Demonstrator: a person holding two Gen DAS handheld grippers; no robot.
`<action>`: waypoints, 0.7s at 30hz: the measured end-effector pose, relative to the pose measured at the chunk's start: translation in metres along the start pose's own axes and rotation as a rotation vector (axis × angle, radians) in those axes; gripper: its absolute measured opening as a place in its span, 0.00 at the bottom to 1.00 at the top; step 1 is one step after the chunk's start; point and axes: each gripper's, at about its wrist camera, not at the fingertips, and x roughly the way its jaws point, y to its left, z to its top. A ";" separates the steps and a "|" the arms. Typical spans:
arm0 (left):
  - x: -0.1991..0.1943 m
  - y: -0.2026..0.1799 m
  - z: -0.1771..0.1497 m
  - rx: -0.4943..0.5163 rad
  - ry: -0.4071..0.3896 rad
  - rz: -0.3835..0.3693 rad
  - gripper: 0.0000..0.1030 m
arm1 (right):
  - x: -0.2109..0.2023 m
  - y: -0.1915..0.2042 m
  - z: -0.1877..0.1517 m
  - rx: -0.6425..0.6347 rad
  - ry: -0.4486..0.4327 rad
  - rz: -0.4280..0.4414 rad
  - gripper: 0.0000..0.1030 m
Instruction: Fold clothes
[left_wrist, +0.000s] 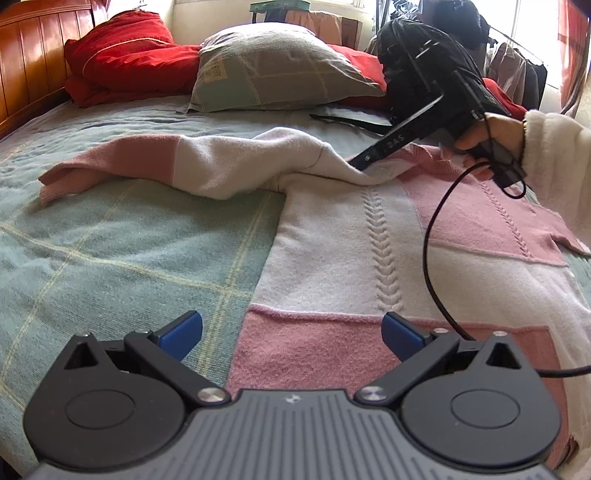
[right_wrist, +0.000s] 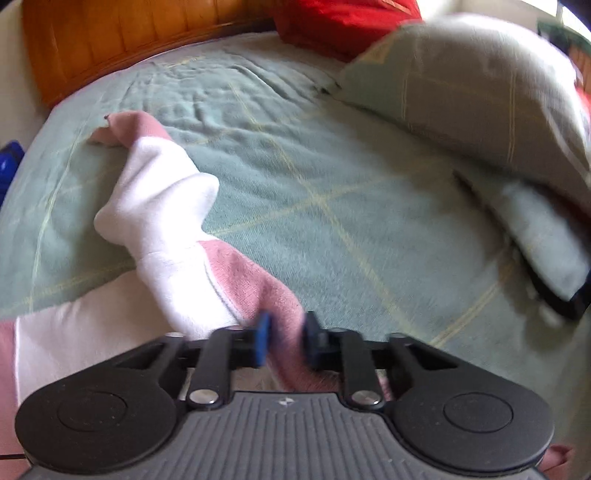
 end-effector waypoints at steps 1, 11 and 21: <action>0.000 -0.001 0.000 0.002 0.000 -0.003 0.99 | -0.002 0.000 0.002 -0.003 -0.011 -0.008 0.14; 0.000 0.000 0.002 0.005 -0.004 0.001 0.99 | -0.004 -0.015 0.033 0.042 -0.127 -0.122 0.13; 0.004 0.002 0.004 0.000 -0.002 0.002 0.99 | 0.013 -0.038 0.052 0.184 -0.221 -0.235 0.12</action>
